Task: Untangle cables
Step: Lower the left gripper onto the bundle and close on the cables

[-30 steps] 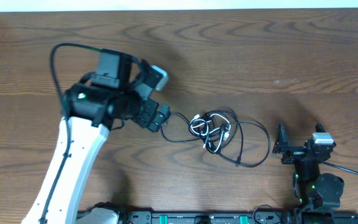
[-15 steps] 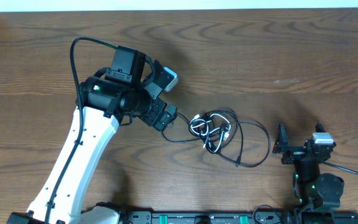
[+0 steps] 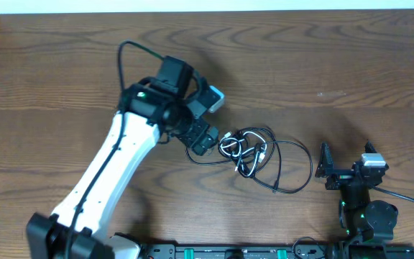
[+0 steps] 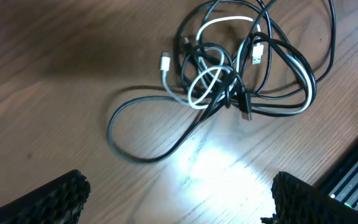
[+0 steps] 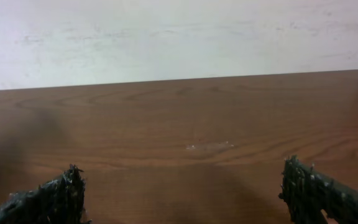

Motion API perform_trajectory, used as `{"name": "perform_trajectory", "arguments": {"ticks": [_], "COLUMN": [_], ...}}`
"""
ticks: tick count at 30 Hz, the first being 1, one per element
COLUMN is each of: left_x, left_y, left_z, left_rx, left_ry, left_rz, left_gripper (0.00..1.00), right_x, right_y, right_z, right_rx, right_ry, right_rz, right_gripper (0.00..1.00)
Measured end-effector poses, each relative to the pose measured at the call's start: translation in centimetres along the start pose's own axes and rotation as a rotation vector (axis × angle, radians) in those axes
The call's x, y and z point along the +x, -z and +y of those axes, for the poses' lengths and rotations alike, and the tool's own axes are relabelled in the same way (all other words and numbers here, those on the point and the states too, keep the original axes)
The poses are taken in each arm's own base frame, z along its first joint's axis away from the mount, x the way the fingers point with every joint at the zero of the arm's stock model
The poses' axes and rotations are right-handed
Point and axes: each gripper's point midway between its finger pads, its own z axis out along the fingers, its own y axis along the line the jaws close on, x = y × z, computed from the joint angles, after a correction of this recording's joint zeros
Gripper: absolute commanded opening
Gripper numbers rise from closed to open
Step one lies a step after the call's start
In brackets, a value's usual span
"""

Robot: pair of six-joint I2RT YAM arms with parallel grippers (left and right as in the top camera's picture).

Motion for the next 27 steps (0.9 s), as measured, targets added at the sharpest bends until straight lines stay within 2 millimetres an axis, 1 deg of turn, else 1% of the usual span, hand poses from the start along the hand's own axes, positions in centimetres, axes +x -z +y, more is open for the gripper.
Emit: {"name": "perform_trajectory", "arguments": {"ticks": [5,11,15,20,24,27], "left_x": [-0.1,0.6,0.9,1.0,0.4,-0.2], "left_y": [-2.5,-5.6,-7.2,-8.2,-8.6,-8.7], "left_z": [-0.1,-0.5,-1.0,-1.9,-2.5,-2.5], "left_rx": [0.025,0.062,0.082,0.099,0.099,0.094], "left_ry": [-0.016,-0.049,-0.075,-0.127,-0.161,-0.179], "left_rz": [0.051,0.134,0.173,0.195,0.177,0.155], "left_gripper": [0.95,0.95,0.95,0.95,0.92,0.92], "right_x": [0.0,0.0,0.0,0.0,0.0,0.0], "right_y": [0.0,0.0,0.0,0.0,0.0,0.0], "right_z": [0.0,0.0,0.0,0.0,0.0,0.0], "right_rx": [0.0,0.0,0.0,0.0,0.0,0.0], "right_ry": [0.0,0.0,0.0,0.0,0.0,0.0], "right_rz": [0.0,0.0,0.0,0.0,0.0,0.0], "right_gripper": [0.99,0.99,0.99,0.99,0.99,0.99]}}
